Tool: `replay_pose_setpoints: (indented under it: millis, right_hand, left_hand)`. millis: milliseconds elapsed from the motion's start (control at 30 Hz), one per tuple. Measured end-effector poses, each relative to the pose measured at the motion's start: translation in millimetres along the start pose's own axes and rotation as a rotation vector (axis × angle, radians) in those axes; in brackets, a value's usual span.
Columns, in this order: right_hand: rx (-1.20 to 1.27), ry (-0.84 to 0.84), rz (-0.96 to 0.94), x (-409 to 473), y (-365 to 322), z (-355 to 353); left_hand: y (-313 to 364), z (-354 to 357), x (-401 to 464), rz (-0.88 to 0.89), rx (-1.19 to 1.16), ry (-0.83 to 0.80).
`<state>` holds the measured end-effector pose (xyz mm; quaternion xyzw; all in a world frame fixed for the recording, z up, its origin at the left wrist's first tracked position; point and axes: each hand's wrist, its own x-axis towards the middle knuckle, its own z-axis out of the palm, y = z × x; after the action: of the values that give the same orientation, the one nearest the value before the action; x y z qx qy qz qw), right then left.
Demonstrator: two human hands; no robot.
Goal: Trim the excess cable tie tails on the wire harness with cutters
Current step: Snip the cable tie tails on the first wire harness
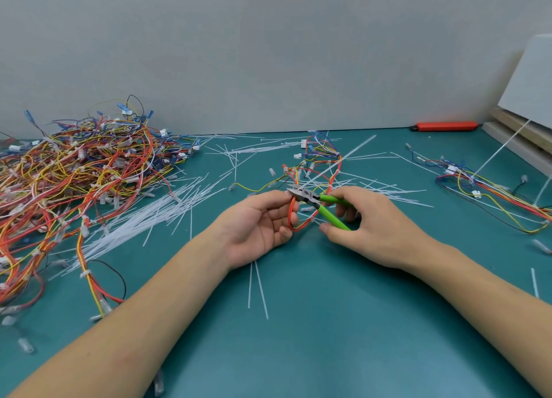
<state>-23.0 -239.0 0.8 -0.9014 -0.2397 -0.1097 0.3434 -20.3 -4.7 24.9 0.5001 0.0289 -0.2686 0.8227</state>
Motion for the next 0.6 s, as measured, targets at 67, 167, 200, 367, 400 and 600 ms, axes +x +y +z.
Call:
replay_pose_setpoints:
  millis: [67,167,200,367,400,600]
  right_hand:
    - [0.016,-0.014,0.009,0.8,-0.9,-1.9]
    - [0.031,-0.025,0.035,1.3,-1.1,-3.7]
    - [0.034,-0.025,0.037,0.7,-1.5,-3.6]
    - [0.118,0.121,0.106,0.0,-1.9,-1.7]
    - [0.163,0.161,0.143,0.9,-1.1,-3.0]
    - [0.239,0.264,0.240,2.4,1.4,-11.4]
  left_hand:
    - [0.1,-0.5,0.4,0.000,-0.007,-0.001]
    - [0.7,-0.6,-0.1,-0.006,-0.024,0.003]
    - [0.5,-0.3,-0.5,-0.010,-0.032,0.001]
    - [1.7,0.9,-3.0,-0.009,0.016,-0.033]
    - [2.3,0.8,-3.2,-0.008,0.017,-0.032]
    - [3.6,-3.5,-0.9,0.002,-0.014,-0.037]
